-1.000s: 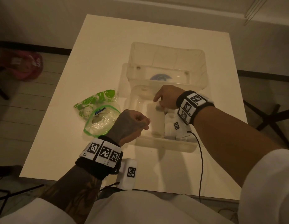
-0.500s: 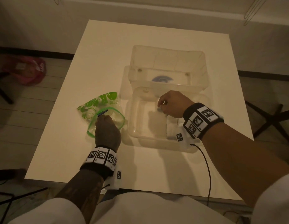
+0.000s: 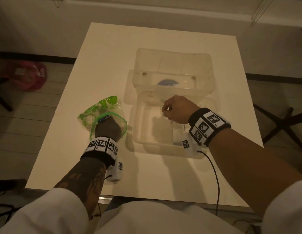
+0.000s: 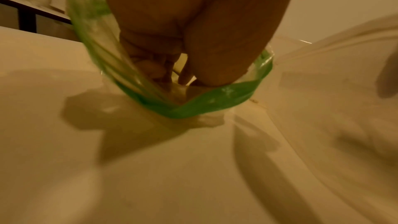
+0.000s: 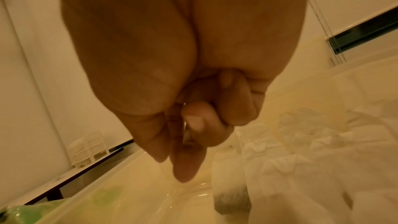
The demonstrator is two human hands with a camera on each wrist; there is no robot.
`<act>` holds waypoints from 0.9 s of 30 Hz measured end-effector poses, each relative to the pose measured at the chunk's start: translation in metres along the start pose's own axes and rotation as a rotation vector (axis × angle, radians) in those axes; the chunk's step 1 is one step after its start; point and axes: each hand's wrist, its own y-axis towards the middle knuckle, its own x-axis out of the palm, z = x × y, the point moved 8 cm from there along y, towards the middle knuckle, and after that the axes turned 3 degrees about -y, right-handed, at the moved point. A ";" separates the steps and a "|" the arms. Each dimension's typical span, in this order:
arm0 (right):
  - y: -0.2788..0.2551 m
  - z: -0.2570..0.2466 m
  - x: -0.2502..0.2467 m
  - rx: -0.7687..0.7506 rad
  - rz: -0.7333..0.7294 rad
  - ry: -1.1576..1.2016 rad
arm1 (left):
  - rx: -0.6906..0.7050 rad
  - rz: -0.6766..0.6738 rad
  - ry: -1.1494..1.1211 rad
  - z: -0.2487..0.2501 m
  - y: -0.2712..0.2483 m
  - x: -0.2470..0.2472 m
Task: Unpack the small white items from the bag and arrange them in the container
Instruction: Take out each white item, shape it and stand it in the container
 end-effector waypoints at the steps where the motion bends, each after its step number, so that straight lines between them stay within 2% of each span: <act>1: 0.000 0.000 0.000 0.001 -0.002 -0.003 | 0.023 0.019 0.012 0.001 0.000 -0.001; 4: -0.002 0.002 0.002 0.006 -0.005 -0.012 | 0.058 0.029 0.047 0.004 -0.002 -0.005; 8: -0.004 0.004 0.001 0.010 -0.006 -0.012 | 0.084 -0.058 0.033 0.007 -0.013 -0.002; 13: -0.005 0.005 -0.003 -0.001 -0.006 -0.018 | 0.358 0.027 0.360 0.020 -0.012 -0.012; 14: -0.005 0.005 -0.003 -0.001 -0.013 -0.016 | 0.375 0.002 0.392 0.022 -0.015 -0.015; 15: -0.005 0.004 -0.003 -0.001 -0.024 -0.017 | 0.381 -0.040 0.389 0.023 -0.019 -0.018; 21: -0.010 -0.004 -0.002 -0.027 -0.073 -0.036 | 0.497 0.052 0.189 0.033 -0.033 -0.051; 27: -0.019 -0.028 -0.013 -0.116 -0.043 -0.031 | 0.500 0.005 0.044 0.044 -0.042 -0.069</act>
